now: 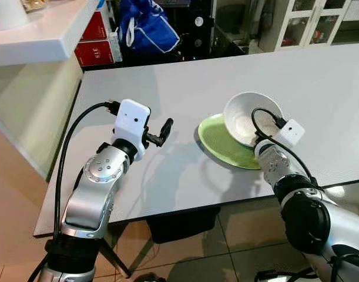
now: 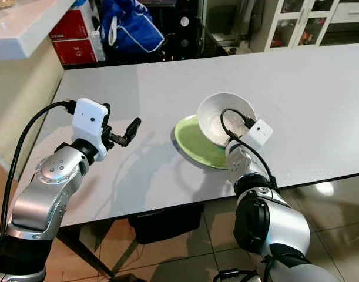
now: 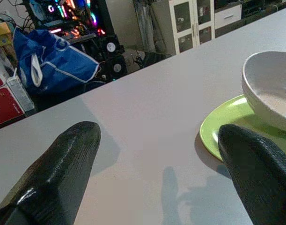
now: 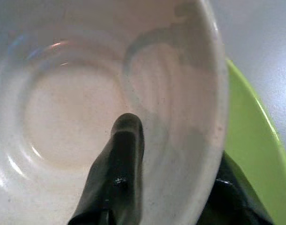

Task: Setting the table

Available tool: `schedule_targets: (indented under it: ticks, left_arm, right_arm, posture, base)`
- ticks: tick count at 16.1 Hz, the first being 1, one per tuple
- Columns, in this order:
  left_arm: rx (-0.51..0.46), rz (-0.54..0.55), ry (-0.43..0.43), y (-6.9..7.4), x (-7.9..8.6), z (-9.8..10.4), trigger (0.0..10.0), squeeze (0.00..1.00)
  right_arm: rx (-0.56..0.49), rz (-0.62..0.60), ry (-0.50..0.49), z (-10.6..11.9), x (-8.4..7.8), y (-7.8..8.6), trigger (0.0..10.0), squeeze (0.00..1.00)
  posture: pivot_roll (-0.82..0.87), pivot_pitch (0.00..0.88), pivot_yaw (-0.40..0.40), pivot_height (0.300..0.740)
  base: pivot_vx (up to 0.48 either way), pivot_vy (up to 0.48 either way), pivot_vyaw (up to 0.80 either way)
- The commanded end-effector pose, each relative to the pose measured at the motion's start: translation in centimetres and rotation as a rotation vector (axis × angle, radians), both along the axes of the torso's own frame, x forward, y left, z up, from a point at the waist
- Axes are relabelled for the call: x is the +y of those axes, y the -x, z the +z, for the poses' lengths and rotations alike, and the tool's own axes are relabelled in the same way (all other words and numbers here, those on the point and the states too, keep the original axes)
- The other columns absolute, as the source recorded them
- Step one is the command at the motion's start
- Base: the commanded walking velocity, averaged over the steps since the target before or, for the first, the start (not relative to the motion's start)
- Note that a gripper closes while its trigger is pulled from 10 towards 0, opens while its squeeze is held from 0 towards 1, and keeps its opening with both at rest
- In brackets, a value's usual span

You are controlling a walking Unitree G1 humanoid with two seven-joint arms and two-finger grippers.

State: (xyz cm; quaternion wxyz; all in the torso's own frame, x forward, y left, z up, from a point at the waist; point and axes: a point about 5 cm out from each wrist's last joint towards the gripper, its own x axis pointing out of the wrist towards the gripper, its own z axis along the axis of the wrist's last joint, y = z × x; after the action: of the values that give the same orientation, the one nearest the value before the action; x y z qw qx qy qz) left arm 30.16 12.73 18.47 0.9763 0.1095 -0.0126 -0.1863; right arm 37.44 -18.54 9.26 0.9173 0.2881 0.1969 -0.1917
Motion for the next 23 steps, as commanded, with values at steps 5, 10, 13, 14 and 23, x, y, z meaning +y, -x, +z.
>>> schedule_targets:
  ticks: [5, 10, 13, 14, 23]
  left_arm:
    - [-0.018, -0.004, -0.012, 0.1, 0.0, 0.4, 10.0, 0.0]
    - [-0.023, -0.004, -0.01, 0.0, -0.1, 0.5, 10.0, 0.0]
    - [-0.027, -0.002, -0.008, 0.0, -0.1, 0.5, 10.0, 0.0]
    - [-0.028, -0.001, -0.008, 0.0, -0.2, 0.5, 10.0, 0.0]
    - [-0.034, -0.005, -0.012, -0.1, -0.2, 0.5, 10.0, 0.0]
  right_arm:
    - [0.056, 0.056, 0.062, -0.8, 0.6, 0.3, 10.0, 1.0]
    - [-0.075, 0.128, 0.186, 3.0, 1.3, -1.6, 10.0, 0.0]
    - [-0.152, 0.181, 0.263, 4.6, 2.0, -2.4, 10.0, 0.0]
    - [-0.152, 0.184, 0.268, 4.6, 2.0, -2.4, 10.0, 0.0]
    - [-0.182, 0.217, 0.302, 5.0, 2.6, -2.5, 10.0, 0.0]
  posture:
    - [0.17, 0.0, 0.063, 0.74]
    - [0.17, 0.0, 0.061, 0.74]
    - [0.17, 0.0, 0.059, 0.74]
    - [0.17, 0.0, 0.058, 0.74]
    - [0.16, 0.0, 0.055, 0.74]
  base:
    - [0.0, 0.0, 0.0]
    - [0.0, 0.0, 0.0]
    - [0.0, 0.0, 0.0]
    - [0.0, 0.0, 0.0]
    - [0.0, 0.0, 0.0]
